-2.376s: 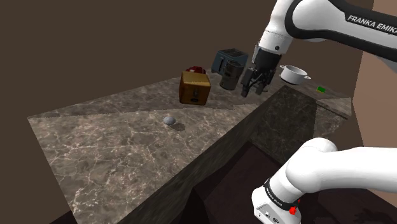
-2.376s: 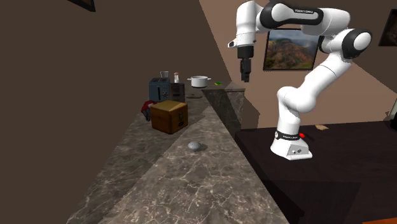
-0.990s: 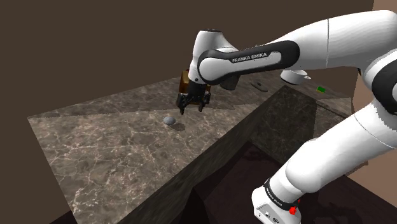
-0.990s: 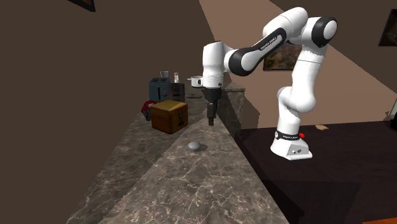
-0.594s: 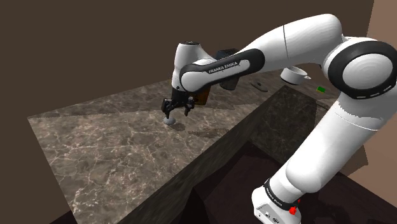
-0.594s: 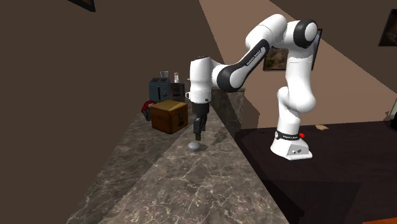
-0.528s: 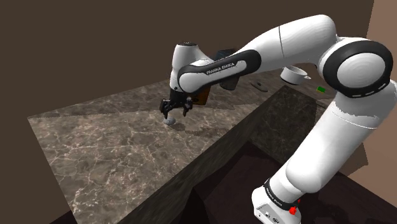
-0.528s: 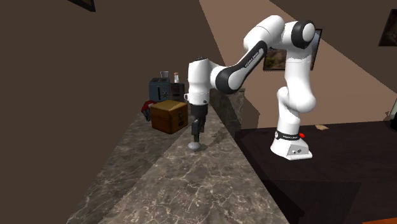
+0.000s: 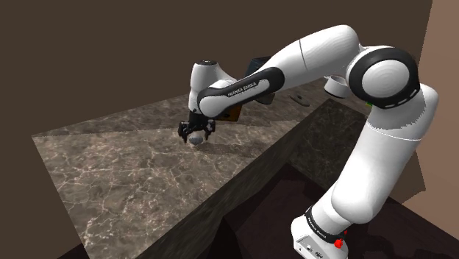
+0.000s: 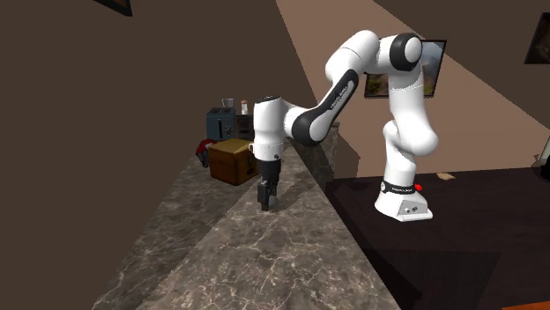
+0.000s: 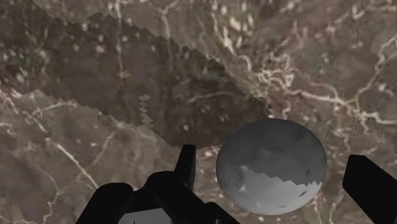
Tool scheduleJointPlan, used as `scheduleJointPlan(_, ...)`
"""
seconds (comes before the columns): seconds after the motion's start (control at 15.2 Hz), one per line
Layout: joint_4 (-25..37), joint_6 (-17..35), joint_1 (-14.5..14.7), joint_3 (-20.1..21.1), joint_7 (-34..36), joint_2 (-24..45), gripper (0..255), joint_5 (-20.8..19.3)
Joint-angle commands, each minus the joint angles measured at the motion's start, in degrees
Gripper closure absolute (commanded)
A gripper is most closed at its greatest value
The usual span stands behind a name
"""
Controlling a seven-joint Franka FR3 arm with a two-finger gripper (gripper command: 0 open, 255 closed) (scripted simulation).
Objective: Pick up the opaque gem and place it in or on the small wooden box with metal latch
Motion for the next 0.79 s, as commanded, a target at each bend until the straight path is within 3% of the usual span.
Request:
scheduleJointPlan(0.0, -0.54, 1.71, 0.12, -0.27, 0.37, 1.22, 0, -0.69)
scheduleJointPlan(0.53, -0.54, 1.70, 0.13, -0.27, 0.37, 1.21, 0, -0.68)
scheduleJointPlan(0.59, -0.54, 1.70, 0.13, -0.27, 0.37, 1.21, 255, -0.68)
scheduleJointPlan(0.73, -0.56, 1.71, 0.12, -0.27, 0.36, 1.21, 255, -0.68)
